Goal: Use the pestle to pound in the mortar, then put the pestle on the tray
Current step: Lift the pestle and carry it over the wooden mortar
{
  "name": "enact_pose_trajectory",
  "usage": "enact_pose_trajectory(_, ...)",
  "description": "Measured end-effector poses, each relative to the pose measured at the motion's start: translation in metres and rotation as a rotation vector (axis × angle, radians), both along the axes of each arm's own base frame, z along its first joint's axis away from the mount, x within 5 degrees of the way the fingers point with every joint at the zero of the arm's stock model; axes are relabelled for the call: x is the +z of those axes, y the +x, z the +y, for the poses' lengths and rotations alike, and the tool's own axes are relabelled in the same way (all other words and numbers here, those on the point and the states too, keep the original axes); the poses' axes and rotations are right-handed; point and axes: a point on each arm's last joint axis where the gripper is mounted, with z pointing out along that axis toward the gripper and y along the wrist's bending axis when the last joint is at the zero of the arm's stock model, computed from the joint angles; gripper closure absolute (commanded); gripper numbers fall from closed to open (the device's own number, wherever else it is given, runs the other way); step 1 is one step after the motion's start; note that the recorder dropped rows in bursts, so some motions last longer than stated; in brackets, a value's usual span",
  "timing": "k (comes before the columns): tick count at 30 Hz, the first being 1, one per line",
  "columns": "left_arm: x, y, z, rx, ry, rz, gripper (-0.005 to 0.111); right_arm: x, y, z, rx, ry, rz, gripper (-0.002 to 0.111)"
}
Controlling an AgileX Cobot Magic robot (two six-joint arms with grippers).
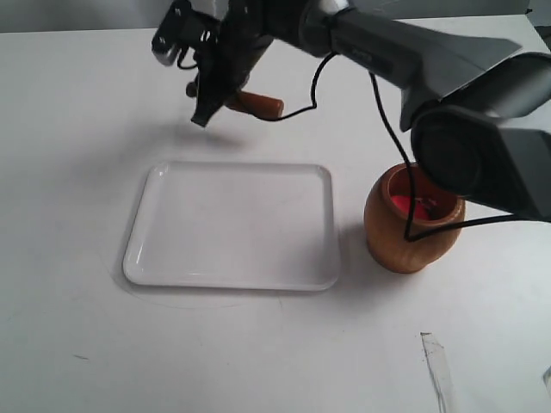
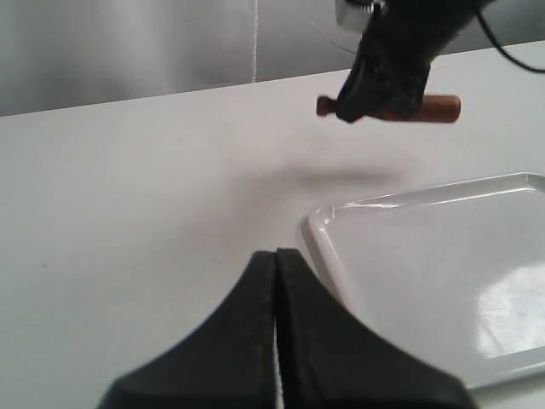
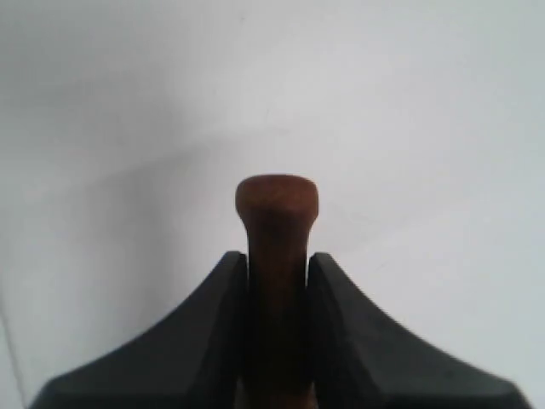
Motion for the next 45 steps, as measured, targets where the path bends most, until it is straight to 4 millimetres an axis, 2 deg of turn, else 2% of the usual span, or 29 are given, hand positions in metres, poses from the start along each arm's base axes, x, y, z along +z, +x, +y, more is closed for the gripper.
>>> enact_pose_trajectory(5,0.0,0.0,0.0,0.0,0.0,0.0,0.107,0.07,-0.008,-0.003,-0.017,0.15,-0.054,0.108)
enact_pose_trajectory(8,0.0,0.0,0.0,0.0,0.0,0.0,0.107,0.102,-0.016,-0.008,-0.016,0.196,-0.062,0.108)
enact_pose_trajectory(16,0.0,0.0,0.0,0.0,0.0,0.0,0.107,0.163,-0.036,-0.025,-0.065,0.272,-0.049,0.108)
enact_pose_trajectory(21,0.0,0.0,0.0,0.0,0.0,0.0,0.107,0.189,-0.052,-0.042,-0.087,0.288,-0.044,0.108)
enact_pose_trajectory(28,0.0,0.0,0.0,0.0,0.0,0.0,0.107,0.19,-0.084,-0.08,-0.15,0.285,-0.075,0.108)
enact_pose_trajectory(35,0.0,0.0,0.0,0.0,0.0,0.0,0.107,0.192,-0.14,-0.144,-0.23,0.54,-0.285,0.108)
enact_pose_trajectory(40,0.0,0.0,0.0,0.0,0.0,0.0,0.107,0.166,-0.179,-0.195,-0.347,0.76,-0.435,0.108)
enact_pose_trajectory(45,0.0,0.0,0.0,0.0,0.0,0.0,0.107,0.127,-0.212,-0.238,-0.448,0.995,-0.52,0.108)
